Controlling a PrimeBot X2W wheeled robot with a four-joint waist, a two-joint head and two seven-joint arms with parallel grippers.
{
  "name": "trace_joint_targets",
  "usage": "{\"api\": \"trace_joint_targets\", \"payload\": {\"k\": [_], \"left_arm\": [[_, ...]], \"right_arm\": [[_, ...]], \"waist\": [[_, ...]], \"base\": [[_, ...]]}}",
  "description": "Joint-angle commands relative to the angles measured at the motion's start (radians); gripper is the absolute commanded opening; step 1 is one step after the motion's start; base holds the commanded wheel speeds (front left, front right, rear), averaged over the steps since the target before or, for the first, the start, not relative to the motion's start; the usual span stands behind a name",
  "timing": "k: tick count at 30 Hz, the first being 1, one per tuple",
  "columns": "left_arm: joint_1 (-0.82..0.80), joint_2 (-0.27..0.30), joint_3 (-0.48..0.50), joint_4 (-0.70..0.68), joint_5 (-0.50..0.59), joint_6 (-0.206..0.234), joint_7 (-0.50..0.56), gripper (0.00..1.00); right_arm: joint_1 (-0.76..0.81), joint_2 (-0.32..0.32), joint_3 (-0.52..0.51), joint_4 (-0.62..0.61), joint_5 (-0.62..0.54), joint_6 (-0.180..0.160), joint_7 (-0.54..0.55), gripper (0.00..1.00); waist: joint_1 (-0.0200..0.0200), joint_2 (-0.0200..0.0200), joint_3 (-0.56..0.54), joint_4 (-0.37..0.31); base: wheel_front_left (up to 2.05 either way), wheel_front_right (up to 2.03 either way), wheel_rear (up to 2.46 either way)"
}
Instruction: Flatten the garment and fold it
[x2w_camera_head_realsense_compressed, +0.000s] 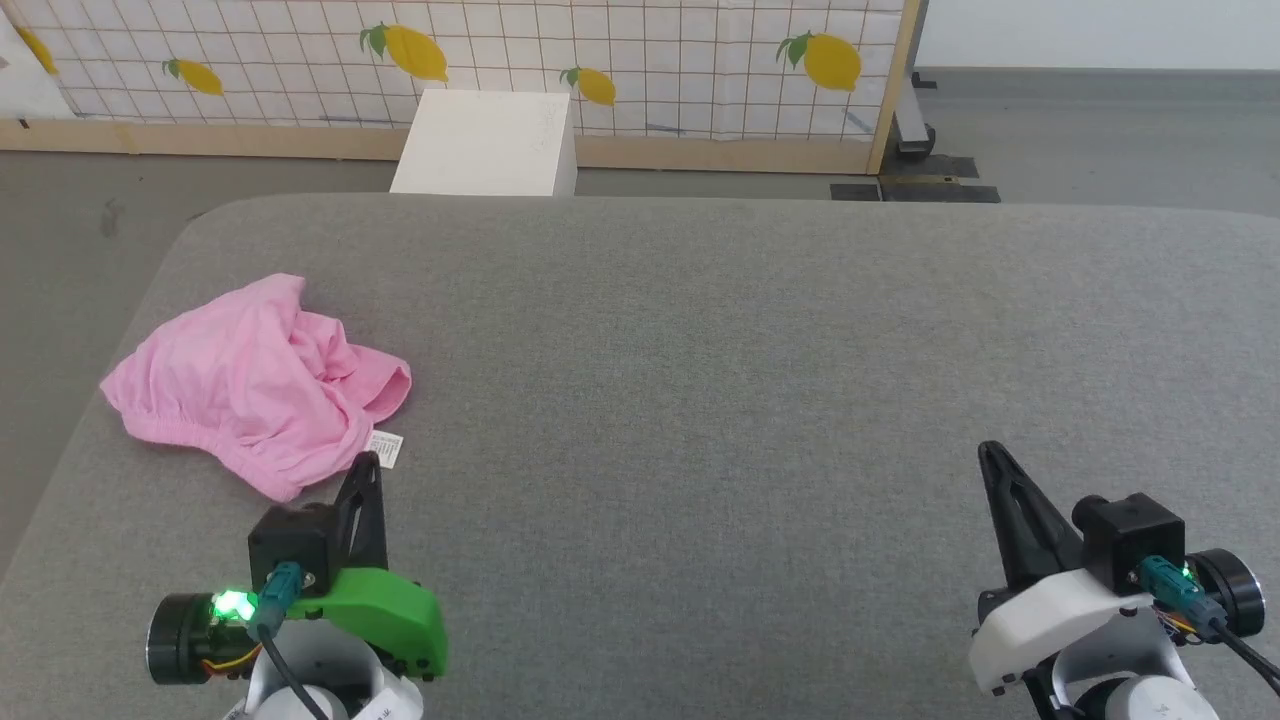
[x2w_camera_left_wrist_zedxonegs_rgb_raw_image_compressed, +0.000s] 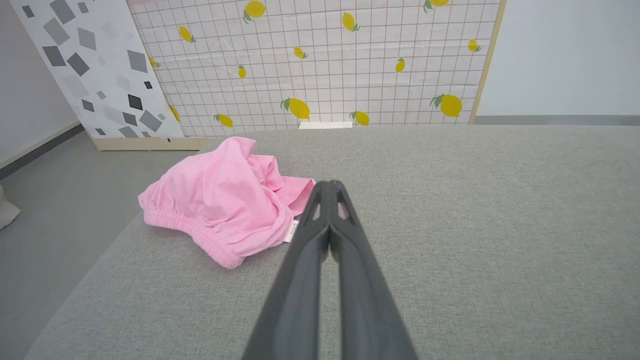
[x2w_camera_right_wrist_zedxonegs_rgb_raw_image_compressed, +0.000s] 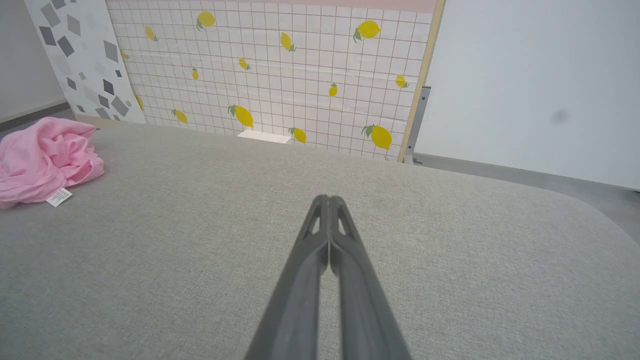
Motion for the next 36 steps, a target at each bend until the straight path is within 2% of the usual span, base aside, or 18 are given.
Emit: {"api": "trace_joint_targets", "payload": {"k": [1, 19, 20, 36], "left_arm": [[0.012, -0.005, 0.002, -0.003, 0.01, -0.001, 0.001, 0.0], [0.012, -0.005, 0.002, -0.003, 0.01, -0.001, 0.001, 0.0], [0.0, 0.0, 0.0, 0.0, 0.0, 0.0, 0.0, 1.0], [0.001, 0.002, -0.004, 0.001, -0.002, -0.001, -0.001, 1.0]], "right_arm": [[-0.015, 0.003, 0.001, -0.004, -0.006, -0.002, 0.0, 0.0], [-0.015, 0.003, 0.001, -0.004, -0.006, -0.002, 0.0, 0.0], [0.0, 0.0, 0.0, 0.0, 0.0, 0.0, 0.0, 1.0], [-0.001, 0.0, -0.002, 0.0, -0.001, 0.0, -0.003, 1.0]], "waist": [[0.0, 0.0, 0.0, 0.0], [0.0, 0.0, 0.0, 0.0], [0.0, 0.0, 0.0, 0.0], [0.0, 0.0, -0.001, 0.0]], "base": [[0.0, 0.0, 0.0], [0.0, 0.0, 0.0], [0.0, 0.0, 0.0], [0.0, 0.0, 0.0]]}}
